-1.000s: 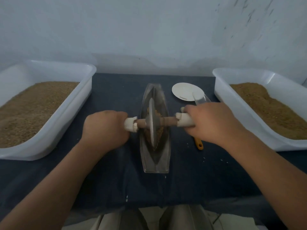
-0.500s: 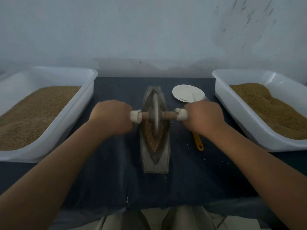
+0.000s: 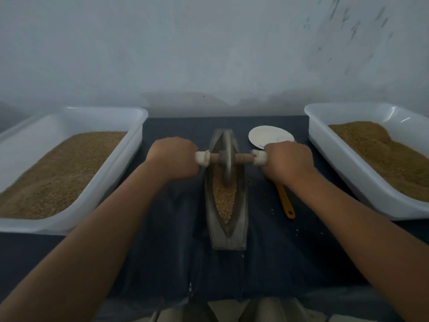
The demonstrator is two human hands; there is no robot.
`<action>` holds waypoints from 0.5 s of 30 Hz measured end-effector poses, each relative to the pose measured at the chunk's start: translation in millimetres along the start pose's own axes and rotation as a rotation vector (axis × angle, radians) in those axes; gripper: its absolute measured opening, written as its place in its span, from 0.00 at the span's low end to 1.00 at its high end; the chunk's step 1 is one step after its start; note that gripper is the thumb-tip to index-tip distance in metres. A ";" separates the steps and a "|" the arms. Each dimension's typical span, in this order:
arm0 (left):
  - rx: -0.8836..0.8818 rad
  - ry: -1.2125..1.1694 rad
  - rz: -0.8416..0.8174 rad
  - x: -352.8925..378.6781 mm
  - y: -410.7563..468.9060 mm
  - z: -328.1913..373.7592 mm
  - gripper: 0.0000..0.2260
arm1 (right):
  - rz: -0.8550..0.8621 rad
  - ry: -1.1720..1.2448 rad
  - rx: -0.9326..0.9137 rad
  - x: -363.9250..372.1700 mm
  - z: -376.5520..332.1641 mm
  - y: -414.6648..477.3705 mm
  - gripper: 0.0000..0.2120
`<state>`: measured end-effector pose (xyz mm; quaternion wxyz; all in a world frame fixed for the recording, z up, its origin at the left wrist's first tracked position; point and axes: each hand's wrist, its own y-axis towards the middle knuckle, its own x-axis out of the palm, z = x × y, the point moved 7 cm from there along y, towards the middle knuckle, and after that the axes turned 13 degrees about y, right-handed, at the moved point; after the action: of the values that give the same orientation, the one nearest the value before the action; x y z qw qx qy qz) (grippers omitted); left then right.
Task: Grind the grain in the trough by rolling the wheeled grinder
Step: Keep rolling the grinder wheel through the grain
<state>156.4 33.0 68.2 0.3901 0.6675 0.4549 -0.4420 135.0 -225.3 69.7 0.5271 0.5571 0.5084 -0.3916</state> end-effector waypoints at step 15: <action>-0.084 0.050 0.066 1.2 7.1 -2.6 0.11 | 0.045 0.016 0.002 1.0 -1.6 9.0 0.10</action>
<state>164.0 33.7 68.6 0.4206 0.6762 0.4602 -0.3926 143.8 -223.0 70.7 0.5311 0.5720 0.4996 -0.3756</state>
